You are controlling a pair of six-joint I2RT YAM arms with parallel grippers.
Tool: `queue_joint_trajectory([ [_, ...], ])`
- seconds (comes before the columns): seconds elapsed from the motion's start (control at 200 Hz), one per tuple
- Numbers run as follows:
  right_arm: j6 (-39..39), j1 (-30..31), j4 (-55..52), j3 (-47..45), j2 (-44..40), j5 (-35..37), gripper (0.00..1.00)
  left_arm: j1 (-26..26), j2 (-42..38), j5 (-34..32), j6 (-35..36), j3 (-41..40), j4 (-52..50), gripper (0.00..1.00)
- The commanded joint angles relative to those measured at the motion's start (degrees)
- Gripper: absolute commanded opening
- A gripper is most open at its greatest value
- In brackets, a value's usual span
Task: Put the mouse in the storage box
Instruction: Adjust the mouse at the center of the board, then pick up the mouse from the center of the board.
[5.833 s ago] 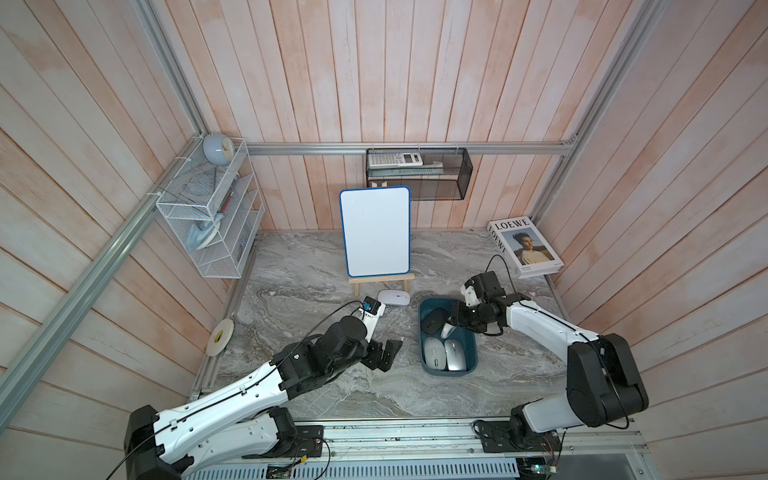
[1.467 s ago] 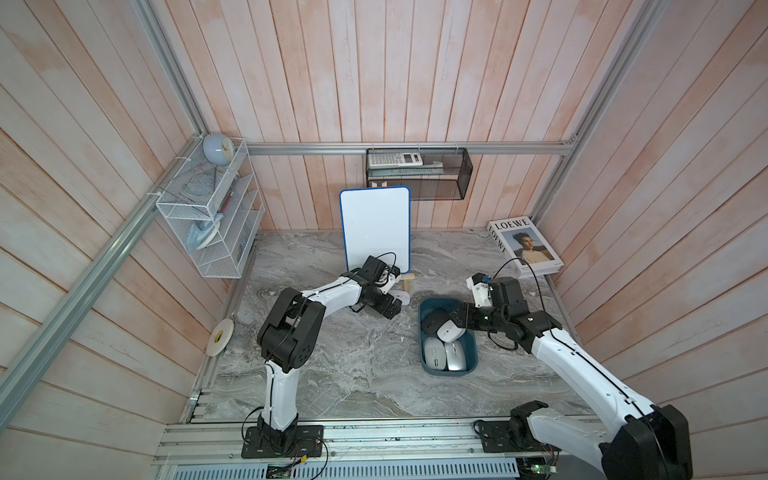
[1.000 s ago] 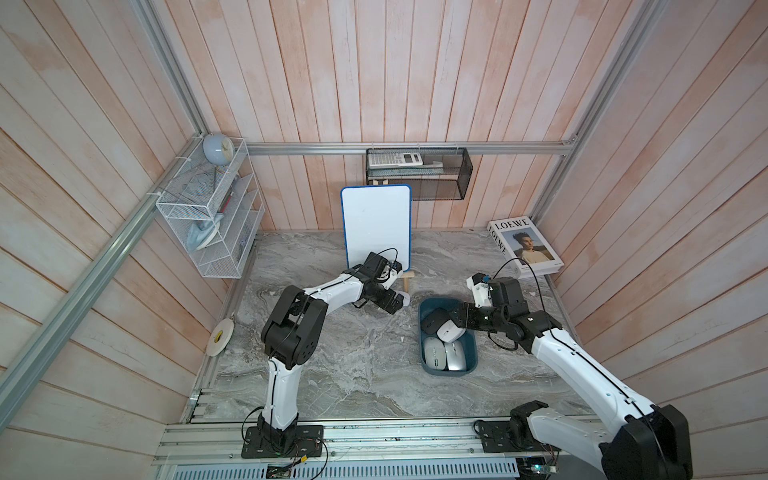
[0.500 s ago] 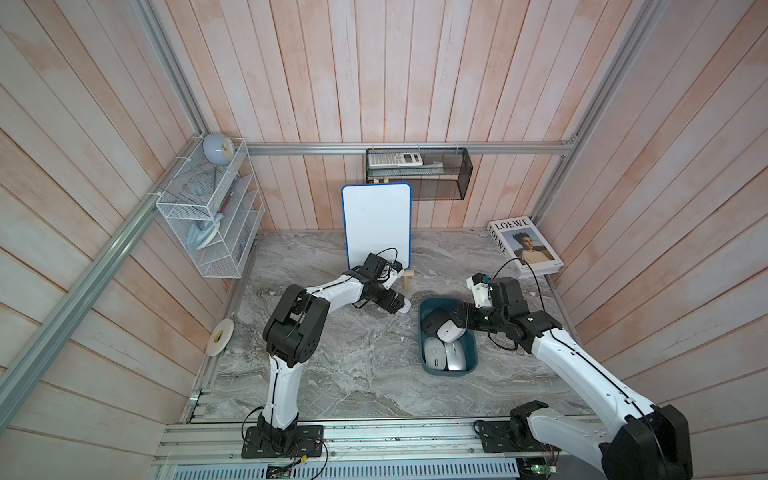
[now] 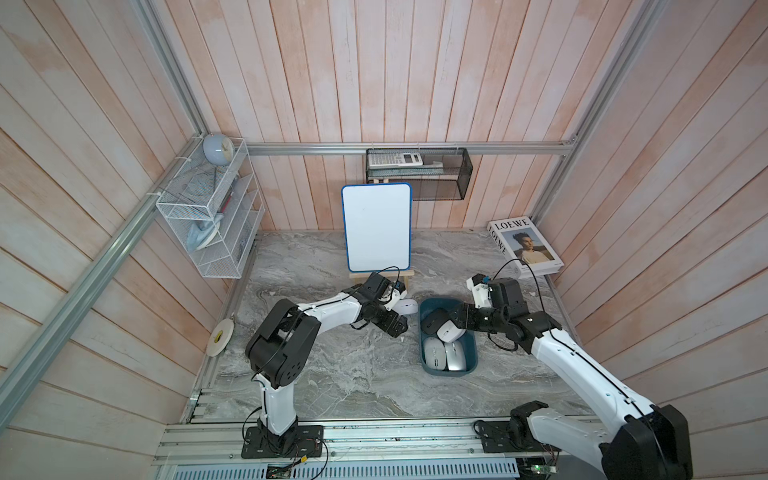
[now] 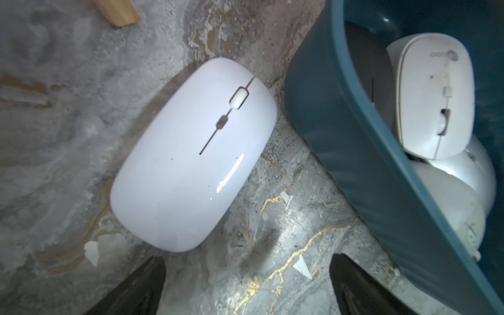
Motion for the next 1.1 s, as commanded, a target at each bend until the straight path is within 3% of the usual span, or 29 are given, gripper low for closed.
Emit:
queue_joint_trajectory([
  [0.0,0.3,0.0,0.0,-0.9,0.0,0.3,0.54,0.6,-1.4,-7.2,0.8,0.9,1.5,1.0],
  [0.12,0.2,0.0,-0.3,-0.9,-0.3,0.8,0.56,0.6,1.1,-13.0,3.3,4.7,-1.2,1.0],
  [0.265,0.2,-0.1,-0.3,-0.9,-0.2,1.2,0.57,0.6,5.0,-13.9,7.6,9.6,-4.9,1.0],
  [0.56,0.1,0.0,-0.9,-0.4,0.6,1.0,0.57,0.5,6.5,-4.3,16.7,10.0,-4.8,1.0],
  [0.86,-0.4,-0.1,-2.0,0.3,0.6,2.7,0.58,0.5,13.5,-4.4,21.1,17.3,-12.1,1.0],
  [1.095,-0.3,0.0,-1.9,0.1,1.0,2.4,0.58,0.4,14.5,-2.7,20.5,17.7,-10.8,1.0],
])
